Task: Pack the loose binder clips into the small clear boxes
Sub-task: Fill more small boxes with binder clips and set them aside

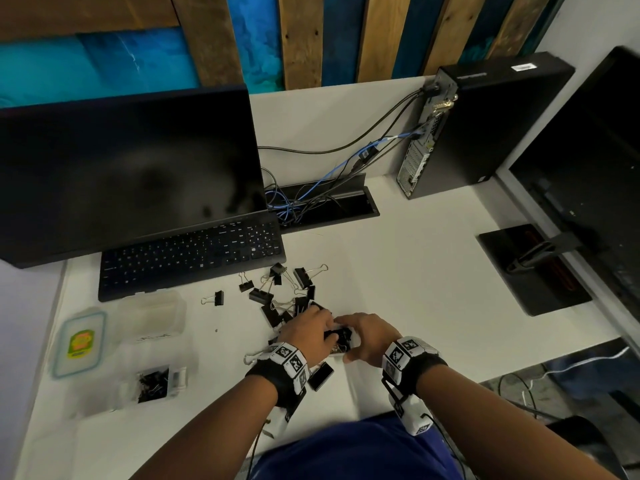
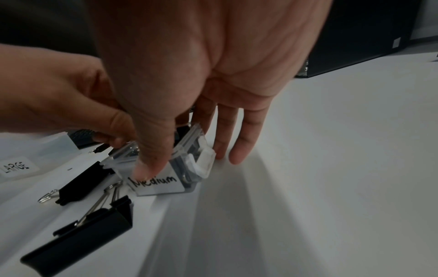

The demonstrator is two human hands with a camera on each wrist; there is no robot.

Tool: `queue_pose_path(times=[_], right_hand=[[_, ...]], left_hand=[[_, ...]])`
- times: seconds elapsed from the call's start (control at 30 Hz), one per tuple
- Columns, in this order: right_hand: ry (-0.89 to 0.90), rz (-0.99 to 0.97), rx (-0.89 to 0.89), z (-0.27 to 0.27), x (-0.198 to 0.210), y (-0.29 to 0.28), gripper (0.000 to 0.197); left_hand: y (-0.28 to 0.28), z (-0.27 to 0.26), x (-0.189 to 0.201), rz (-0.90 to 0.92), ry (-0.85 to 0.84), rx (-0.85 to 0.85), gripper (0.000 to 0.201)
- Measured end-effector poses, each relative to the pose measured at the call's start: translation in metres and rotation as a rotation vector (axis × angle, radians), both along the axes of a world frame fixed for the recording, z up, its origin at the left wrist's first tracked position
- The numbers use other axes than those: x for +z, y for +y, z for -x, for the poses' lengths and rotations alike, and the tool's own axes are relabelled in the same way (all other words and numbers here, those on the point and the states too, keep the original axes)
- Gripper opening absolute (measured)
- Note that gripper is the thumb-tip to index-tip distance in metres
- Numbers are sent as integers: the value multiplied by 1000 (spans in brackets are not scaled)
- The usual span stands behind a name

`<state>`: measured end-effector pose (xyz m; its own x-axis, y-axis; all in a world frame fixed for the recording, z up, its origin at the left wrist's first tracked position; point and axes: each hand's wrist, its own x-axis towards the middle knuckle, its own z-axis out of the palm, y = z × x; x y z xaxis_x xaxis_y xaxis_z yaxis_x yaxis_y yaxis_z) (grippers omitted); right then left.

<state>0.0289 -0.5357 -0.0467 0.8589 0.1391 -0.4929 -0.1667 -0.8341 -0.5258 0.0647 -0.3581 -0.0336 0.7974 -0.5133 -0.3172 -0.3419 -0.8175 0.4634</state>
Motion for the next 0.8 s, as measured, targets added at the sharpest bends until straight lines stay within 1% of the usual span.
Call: queue_pose_path(times=[0.07,0.13,0.2,0.3,0.43,0.53,0.57,0.63,0.73,0.8], right_hand=[[5,6,-11,0,-1,0,77],[10,15,-13,0,0,0,77],[19,31,6,-1,1,0,74],[21,36,11,1,3,0,70],[5,65,27,2,4,0,68],[13,104,111,0,7,0,68],[17,117,156,-1,10,0,68],[-14,122,243,-3,16,2,67],[-72,61,271,-9,23,7,67],[-113,16,299,-14,31,17,67]], left_hand=[[6,-4,-4,22,34,-13,44],[11,-4,-9,-30,78,-105,63],[13,-3,-13,-78,68,-146,70],[9,-2,-14,-89,31,-155,70],[3,-2,-5,-178,-53,-248,65],[3,6,2,-223,-91,-287,59],[3,9,2,-216,-86,-277,57],[10,16,2,-136,-61,-181,58],[26,23,7,19,-8,-37,69],[40,27,16,56,16,22,76]])
